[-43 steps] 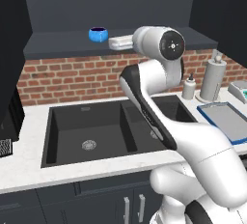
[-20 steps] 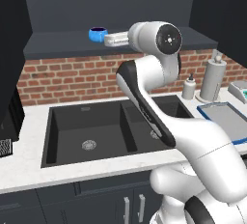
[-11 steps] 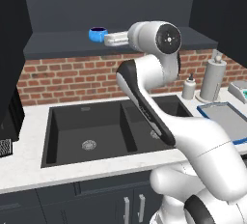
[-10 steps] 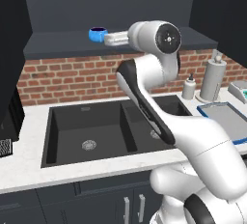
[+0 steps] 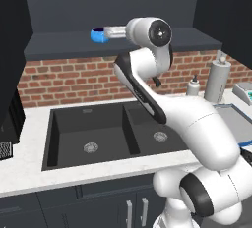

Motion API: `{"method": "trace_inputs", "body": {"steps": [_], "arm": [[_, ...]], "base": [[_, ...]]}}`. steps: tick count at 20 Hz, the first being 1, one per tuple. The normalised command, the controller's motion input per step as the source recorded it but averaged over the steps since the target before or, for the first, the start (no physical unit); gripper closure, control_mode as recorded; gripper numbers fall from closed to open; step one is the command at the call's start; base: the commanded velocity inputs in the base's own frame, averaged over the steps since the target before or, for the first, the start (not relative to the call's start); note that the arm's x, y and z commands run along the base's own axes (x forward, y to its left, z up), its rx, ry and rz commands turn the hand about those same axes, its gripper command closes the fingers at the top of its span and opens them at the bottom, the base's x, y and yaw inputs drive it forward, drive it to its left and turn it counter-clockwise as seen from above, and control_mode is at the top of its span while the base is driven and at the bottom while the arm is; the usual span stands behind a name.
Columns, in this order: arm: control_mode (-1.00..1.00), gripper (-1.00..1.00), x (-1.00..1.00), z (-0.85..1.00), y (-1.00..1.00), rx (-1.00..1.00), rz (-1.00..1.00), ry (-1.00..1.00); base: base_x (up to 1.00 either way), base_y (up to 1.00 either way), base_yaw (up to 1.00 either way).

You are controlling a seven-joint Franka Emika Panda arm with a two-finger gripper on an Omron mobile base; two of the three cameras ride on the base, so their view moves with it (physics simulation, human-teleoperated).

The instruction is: Pick the kettle from the counter and place it on the tray. Then pick the mug from the cabinet and place it on the tray. Then close the cabinet doors.

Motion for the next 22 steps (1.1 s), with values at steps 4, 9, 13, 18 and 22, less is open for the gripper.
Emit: {"method": "trace_inputs", "body": {"steps": [4,9,13,18,22], "arm": [[-1.0,-1.0,0.45,0.0,-0.02,0.04,0.0,0.0],[-1.0,-1.0,0.3,-0.01,-0.07,0.03,0.0,0.0],[-1.0,-1.0,0.14,-0.05,-0.05,0.01,0.0,0.01],[-1.0,-1.0,0.07,-0.08,0.0,0.0,0.01,0.0],[-1.0,-1.0,0.12,-0.17,0.0,0.0,0.03,0.05]], "base": [[0.0,0.0,0.0],[0.0,0.0,0.0],[0.0,0.0,0.0],[0.0,0.0,0.0],[0.0,0.0,0.0]]}}
